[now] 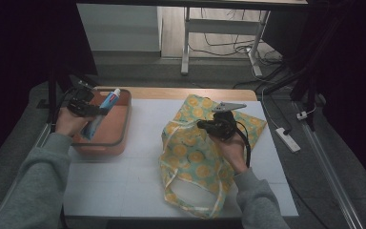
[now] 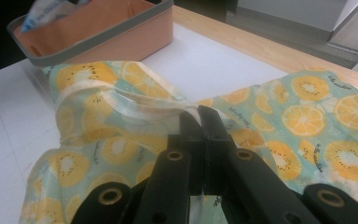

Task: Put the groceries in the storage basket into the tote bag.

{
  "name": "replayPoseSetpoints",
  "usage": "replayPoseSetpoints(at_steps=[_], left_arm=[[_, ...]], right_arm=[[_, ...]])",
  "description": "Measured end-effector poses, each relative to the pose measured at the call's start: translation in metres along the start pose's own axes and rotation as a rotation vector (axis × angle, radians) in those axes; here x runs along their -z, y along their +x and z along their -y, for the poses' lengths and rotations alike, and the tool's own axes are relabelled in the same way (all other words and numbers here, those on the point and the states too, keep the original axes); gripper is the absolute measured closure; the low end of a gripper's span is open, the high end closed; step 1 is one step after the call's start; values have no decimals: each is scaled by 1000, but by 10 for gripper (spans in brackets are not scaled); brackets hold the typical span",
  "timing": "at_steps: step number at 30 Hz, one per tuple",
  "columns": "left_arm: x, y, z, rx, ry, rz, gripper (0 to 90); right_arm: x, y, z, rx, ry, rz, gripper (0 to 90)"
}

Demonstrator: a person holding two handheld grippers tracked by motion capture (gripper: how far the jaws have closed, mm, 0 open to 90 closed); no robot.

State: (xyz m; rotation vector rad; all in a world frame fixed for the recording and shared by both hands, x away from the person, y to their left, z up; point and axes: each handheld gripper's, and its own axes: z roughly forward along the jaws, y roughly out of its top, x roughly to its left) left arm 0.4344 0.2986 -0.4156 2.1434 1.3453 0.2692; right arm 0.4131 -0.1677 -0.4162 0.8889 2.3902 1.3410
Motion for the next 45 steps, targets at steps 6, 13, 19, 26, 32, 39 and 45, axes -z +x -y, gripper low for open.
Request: replayPoseSetpoints(at_steps=[6, 13, 19, 26, 32, 39, 45], left_arm=[[17, -20, 1, -56, -29, 40, 740], [29, -44, 3, -117, -50, 75, 741], [35, -63, 8, -152, -67, 122, 741], [34, -84, 15, -189, -63, 173, 741], [32, -107, 19, -231, -58, 228, 741], [28, -148, 18, -322, -56, 291, 741], [13, -192, 15, -398, -15, 348, 741]], right_arm=[[-1, -1, 0, 0, 1, 3, 900], [-1, -2, 0, -2, 0, 5, 900], [-1, -3, 1, -6, 1, 8, 900], [0, -4, 1, -7, -1, 11, 900], [1, -6, 1, -13, -4, 17, 900], [2, -6, 0, -14, -12, 17, 900], [1, -5, -1, -11, -12, 13, 900]])
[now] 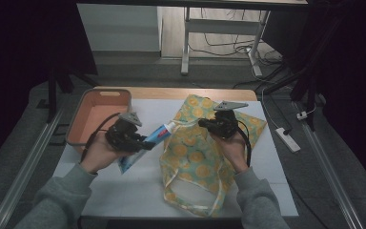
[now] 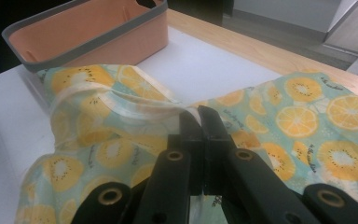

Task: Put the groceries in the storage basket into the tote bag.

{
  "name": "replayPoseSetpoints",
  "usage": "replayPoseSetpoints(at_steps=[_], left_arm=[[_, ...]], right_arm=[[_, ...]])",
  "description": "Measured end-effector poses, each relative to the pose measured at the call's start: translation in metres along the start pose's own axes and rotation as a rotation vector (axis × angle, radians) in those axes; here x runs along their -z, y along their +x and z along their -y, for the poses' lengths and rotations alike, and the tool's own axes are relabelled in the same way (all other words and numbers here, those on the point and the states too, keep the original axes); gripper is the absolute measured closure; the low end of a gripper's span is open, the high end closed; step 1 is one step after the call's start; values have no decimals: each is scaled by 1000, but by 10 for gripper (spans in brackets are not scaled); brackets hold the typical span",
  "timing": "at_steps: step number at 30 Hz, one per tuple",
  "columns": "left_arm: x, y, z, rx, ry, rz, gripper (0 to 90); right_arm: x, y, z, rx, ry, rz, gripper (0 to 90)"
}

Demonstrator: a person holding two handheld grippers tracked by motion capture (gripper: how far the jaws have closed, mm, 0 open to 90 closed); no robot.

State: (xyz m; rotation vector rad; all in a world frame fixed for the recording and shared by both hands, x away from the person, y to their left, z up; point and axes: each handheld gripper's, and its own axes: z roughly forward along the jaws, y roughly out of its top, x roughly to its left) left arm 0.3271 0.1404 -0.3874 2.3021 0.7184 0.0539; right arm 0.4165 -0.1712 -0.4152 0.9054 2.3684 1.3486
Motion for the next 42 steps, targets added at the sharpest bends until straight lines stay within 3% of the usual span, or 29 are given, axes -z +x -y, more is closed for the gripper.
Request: replayPoseSetpoints(at_steps=[3, 6, 7, 13, 22, 32, 42], left_arm=[[-16, -13, -8, -37, 31, 35, 741], [-27, -19, -12, -47, 50, 49, 741], [-39, -21, -14, -53, 77, 58, 741], [-72, -23, -21, -40, 163, 57, 741], [-103, -19, -47, -8, 210, 74, 740], [-137, -5, -60, 80, 224, 46, 739], [-161, 0, -73, 167, 121, 34, 733]], right_arm=[[0, 2, -1, 2, -5, -3, 900], [1, 3, -2, 3, -10, -8, 900], [1, 4, -2, 4, -12, -7, 900], [6, 8, -6, 13, -40, -8, 900], [15, 25, -15, 43, -89, -22, 900], [18, 24, -14, 18, -113, -26, 900], [16, 23, -12, -4, -117, -11, 900]])
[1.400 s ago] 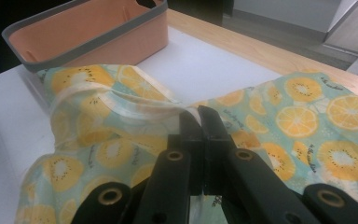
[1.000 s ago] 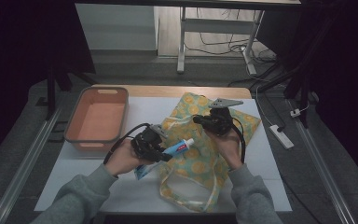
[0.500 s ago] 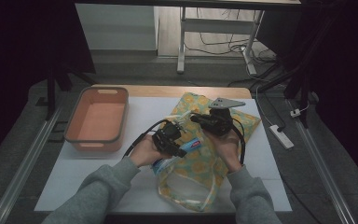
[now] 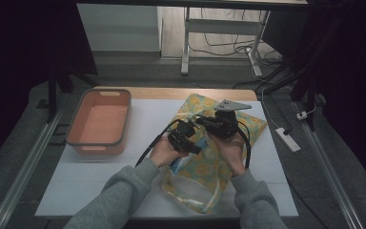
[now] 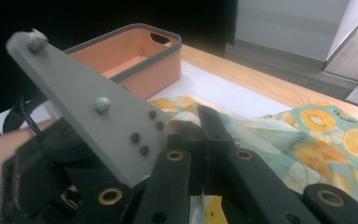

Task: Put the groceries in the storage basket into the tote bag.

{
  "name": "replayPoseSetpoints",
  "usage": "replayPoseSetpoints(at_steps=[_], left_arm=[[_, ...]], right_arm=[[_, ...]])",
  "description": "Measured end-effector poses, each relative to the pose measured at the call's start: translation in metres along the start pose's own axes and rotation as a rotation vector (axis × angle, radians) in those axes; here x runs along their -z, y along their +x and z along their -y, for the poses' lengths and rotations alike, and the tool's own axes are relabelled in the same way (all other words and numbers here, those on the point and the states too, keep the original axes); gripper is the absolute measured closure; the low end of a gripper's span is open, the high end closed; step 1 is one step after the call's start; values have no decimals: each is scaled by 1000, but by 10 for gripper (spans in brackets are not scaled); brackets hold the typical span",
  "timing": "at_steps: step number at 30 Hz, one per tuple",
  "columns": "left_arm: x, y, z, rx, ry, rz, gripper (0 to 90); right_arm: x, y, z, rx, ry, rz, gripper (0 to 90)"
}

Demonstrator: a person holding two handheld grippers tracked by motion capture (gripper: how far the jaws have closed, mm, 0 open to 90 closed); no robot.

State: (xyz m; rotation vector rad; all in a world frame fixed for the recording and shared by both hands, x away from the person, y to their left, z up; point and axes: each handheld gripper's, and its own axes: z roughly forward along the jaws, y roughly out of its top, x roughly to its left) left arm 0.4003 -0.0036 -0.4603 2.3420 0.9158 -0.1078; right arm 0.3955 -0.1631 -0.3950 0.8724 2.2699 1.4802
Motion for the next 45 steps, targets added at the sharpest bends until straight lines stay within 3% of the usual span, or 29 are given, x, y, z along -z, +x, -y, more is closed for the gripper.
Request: replayPoseSetpoints(at_steps=[3, 8, 9, 11, 12, 15, 20, 22, 33, 45], left_arm=[[-9, 0, -2, 20, -3, 17, 728], [-19, 1, -2, 18, 2, -2, 698], [-18, 2, -2, 19, -22, 2, 677], [-13, 1, -2, 21, -55, 16, 721], [-11, 0, -3, 6, -58, 3, 704], [-1, -5, 1, -19, -69, 25, 595], [26, -16, 21, -99, -100, 44, 515], [34, -19, 31, -132, -96, 22, 497], [72, -8, 76, -153, -189, -36, 383], [95, 3, 133, -122, -205, -101, 370]], right_arm=[[-1, -2, 2, -2, 7, 7, 900], [-1, -8, 4, -24, 9, 23, 900], [-1, -10, 5, -29, 8, 24, 900], [0, -12, 6, -35, 5, 27, 900], [0, -13, 6, -38, 4, 28, 900], [1, -15, 6, -46, 0, 31, 900], [2, -16, 6, -46, -1, 35, 900], [2, -17, 7, -50, 1, 33, 900], [-1, -15, 8, -28, 21, 17, 900], [1, -13, 8, -3, 33, 5, 900]])
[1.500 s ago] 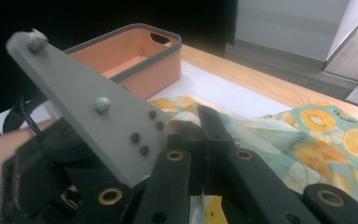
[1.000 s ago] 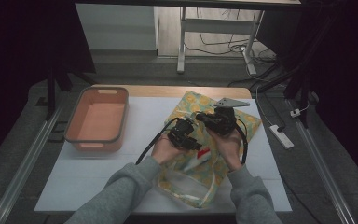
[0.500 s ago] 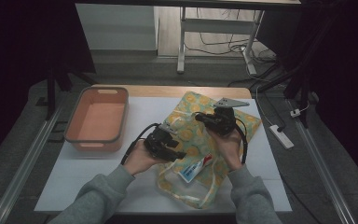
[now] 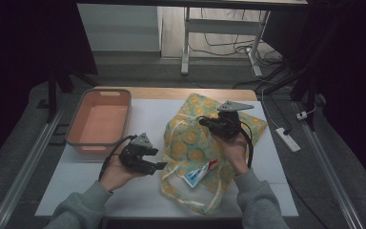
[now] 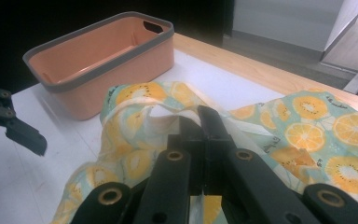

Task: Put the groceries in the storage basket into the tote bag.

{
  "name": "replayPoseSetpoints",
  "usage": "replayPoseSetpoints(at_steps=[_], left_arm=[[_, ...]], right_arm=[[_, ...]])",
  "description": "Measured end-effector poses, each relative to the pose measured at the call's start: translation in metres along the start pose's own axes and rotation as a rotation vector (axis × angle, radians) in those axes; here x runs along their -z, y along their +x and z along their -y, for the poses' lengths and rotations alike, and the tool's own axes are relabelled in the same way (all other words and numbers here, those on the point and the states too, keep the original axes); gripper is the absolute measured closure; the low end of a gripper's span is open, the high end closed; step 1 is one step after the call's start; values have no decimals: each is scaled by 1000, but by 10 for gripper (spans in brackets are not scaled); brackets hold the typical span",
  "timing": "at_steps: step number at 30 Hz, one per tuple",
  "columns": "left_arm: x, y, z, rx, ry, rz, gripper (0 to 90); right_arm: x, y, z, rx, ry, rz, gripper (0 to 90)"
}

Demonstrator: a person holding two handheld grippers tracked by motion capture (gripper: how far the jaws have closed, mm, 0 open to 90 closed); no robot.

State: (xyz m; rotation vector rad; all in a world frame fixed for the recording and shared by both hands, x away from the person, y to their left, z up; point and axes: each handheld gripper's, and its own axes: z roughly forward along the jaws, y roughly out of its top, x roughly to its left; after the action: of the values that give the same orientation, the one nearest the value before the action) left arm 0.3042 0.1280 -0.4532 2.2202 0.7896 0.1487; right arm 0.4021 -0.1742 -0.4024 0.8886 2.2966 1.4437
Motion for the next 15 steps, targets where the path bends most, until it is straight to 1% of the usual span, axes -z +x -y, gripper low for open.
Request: replayPoseSetpoints(at_steps=[3, 5, 7, 11, 15], left_arm=[[5, 3, 11, 26, -20, 8, 368], [6, 6, 17, 36, -13, 5, 368], [7, 11, 20, 50, -15, 2, 368], [7, 18, 22, 75, -22, -8, 368], [4, 19, 21, 73, -18, -23, 363]], right_arm=[[2, 2, 0, 20, 1, -4, 900], [3, 3, 0, 31, 5, -2, 900], [4, 3, 0, 40, 9, -3, 900], [8, 5, 2, 51, 16, -7, 900], [11, 5, 3, 57, 23, -8, 900]])
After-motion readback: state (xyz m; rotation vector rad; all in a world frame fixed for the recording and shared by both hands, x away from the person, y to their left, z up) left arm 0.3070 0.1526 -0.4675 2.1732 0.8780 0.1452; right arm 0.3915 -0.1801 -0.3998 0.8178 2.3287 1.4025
